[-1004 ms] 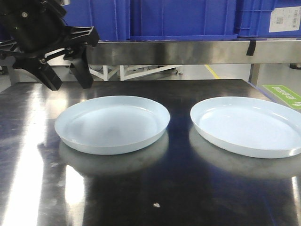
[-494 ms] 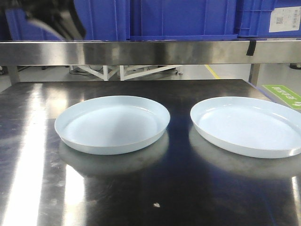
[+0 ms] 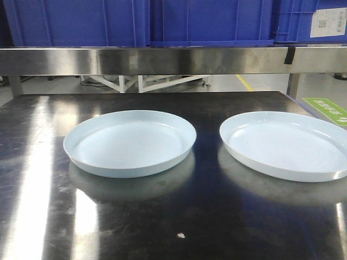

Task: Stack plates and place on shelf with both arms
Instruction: 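Open the left gripper and raise it away from the plate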

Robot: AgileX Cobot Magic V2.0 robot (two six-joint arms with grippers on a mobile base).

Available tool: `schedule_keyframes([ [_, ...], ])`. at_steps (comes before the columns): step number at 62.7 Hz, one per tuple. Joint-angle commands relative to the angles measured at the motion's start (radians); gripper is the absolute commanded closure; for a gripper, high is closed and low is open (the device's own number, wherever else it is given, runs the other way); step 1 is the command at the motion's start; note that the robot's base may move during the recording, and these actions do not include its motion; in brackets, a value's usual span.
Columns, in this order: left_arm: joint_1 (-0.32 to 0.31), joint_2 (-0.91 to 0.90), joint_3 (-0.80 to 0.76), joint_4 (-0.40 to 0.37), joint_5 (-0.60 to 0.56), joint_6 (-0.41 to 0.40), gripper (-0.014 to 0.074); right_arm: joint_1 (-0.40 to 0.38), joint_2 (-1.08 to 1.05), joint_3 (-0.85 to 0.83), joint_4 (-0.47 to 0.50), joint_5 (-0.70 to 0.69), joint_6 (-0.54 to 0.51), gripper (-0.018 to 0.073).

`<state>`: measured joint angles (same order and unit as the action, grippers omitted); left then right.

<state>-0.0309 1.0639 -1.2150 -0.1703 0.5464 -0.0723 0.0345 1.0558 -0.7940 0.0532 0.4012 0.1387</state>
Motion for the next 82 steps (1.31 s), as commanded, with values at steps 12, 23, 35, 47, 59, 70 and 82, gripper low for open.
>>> schedule_keyframes([
  [12, 0.026, -0.170, 0.171, 0.102, -0.088, -0.009, 0.0506, -0.005, -0.011, -0.040, -0.006, -0.078, -0.006, 0.0007],
  [23, -0.007, -0.269, 0.377, 0.020, -0.172, -0.009, 0.0506, -0.005, -0.011, -0.040, -0.006, -0.078, -0.006, 0.0007],
  [35, -0.007, -0.359, 0.590, 0.006, -0.229, -0.009, 0.0506, -0.005, -0.011, -0.040, -0.006, -0.077, -0.006, 0.0007],
  [47, -0.007, -0.398, 0.712, 0.006, -0.254, -0.009, 0.0506, -0.005, -0.011, -0.040, -0.006, -0.077, -0.006, 0.0007],
  [59, -0.007, -0.399, 0.746, 0.006, -0.271, -0.009, 0.0506, -0.005, -0.011, -0.040, -0.006, -0.077, -0.006, 0.0007],
  [70, -0.007, -0.399, 0.746, 0.017, -0.271, -0.009, 0.0506, -0.005, -0.011, -0.040, -0.006, -0.077, -0.006, 0.0007],
  [82, -0.007, -0.399, 0.746, 0.017, -0.271, -0.009, 0.0506, -0.005, -0.011, -0.040, -0.006, -0.077, -0.006, 0.0007],
])
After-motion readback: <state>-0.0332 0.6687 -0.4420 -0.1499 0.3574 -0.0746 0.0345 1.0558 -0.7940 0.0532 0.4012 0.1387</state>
